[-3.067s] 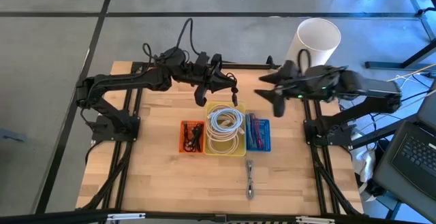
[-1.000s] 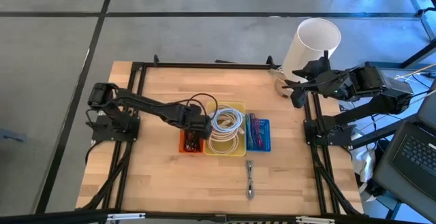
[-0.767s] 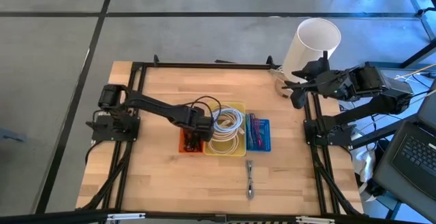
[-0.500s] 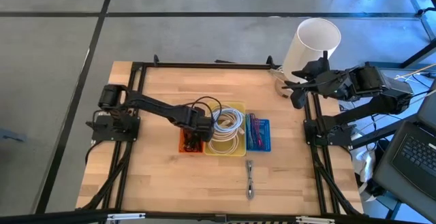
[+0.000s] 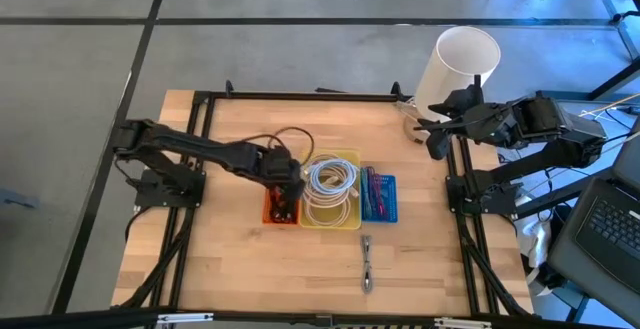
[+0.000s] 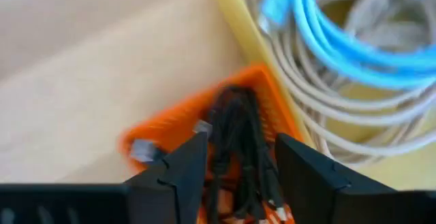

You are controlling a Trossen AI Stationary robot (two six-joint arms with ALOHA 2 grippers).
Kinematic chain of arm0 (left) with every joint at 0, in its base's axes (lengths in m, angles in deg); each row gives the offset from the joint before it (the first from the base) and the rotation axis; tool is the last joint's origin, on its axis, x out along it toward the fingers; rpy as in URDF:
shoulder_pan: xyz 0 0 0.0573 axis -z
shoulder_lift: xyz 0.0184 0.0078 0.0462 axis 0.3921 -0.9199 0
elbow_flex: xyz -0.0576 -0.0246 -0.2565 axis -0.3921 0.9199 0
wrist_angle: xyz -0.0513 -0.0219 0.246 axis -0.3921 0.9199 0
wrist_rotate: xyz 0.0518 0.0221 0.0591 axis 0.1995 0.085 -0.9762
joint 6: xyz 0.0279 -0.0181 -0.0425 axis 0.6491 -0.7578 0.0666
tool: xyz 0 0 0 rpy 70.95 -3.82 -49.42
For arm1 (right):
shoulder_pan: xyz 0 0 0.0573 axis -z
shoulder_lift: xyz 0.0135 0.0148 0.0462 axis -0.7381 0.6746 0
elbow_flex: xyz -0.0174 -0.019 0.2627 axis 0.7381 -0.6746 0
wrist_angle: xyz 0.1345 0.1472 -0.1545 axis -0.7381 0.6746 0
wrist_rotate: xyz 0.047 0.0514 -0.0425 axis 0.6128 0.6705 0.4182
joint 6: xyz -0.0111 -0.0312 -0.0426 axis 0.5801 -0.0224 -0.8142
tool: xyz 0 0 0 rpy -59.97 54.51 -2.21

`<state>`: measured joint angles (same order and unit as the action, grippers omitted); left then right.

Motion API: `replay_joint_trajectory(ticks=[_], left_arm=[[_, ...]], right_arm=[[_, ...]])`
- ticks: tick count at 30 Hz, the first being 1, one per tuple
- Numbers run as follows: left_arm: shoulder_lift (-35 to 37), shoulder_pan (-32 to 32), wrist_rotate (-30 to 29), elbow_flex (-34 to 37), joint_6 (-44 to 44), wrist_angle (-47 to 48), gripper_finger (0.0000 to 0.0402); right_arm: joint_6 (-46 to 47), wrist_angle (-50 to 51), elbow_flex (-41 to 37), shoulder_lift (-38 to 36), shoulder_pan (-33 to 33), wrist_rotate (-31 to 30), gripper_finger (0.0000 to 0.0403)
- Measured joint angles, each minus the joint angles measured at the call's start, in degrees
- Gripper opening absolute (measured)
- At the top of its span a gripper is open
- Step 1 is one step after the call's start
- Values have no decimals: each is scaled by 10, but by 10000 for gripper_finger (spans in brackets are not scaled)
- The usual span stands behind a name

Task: Pick & Place USB Port
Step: Put the gray patterned usb cable into the blue bin

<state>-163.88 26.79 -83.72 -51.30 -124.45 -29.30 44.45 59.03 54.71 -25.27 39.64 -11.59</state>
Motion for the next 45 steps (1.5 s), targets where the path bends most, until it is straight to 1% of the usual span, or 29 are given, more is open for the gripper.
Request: replay_joint_trajectory(ticks=[2, 4, 6, 9, 11, 14, 16, 17, 20, 23, 25, 27, 31, 33, 36, 40, 45], left_arm=[[35, 0, -39, 0, -15, 19, 172], [75, 0, -92, 0, -23, 23, 174], [118, 4, -153, 0, -23, 19, 174], [178, 11, -258, 0, -2, 3, 171], [214, 12, -327, 0, 24, -10, 171], [258, 8, -418, -1, 84, -44, 171], [283, 0, -451, -1, 149, -76, 170], [294, -5, -457, -1, 186, -93, 169], [321, -31, -457, -1, 297, -156, 169], [339, -59, -448, -1, 404, -230, 170], [346, -82, -424, -1, 470, -278, 170], [349, -106, -396, -1, 528, -322, 168], [350, -155, -336, -1, 598, -376, 166], [350, -180, -309, -1, 611, -390, 165], [350, -216, -264, -1, 606, -398, 164], [346, -258, -205, -1, 589, -397, 164], [336, -292, -146, -1, 565, -398, 164]], right_arm=[[17, 0, 0, 0, 0, 0, 218], [50, 0, 0, 0, 0, 8, 218], [100, 0, 0, 0, 0, 37, 218], [193, -1, -13, 2, 0, 98, 218], [246, -6, -38, 4, -6, 158, 218], [318, -41, -98, 8, -36, 251, 218], [371, -101, -149, 12, -65, 287, 218], [401, -141, -177, 16, -82, 292, 218], [488, -296, -257, 33, -130, 287, 218], [561, -442, -323, 66, -171, 278, 218], [609, -509, -351, 96, -196, 260, 218], [663, -540, -362, 130, -217, 239, 218], [764, -548, -351, 214, -258, 230, 218], [807, -550, -337, 254, -275, 229, 218], [854, -540, -311, 311, -292, 230, 218], [883, -503, -277, 371, -299, 243, 218], [882, -428, -247, 425, -299, 310, 218]])
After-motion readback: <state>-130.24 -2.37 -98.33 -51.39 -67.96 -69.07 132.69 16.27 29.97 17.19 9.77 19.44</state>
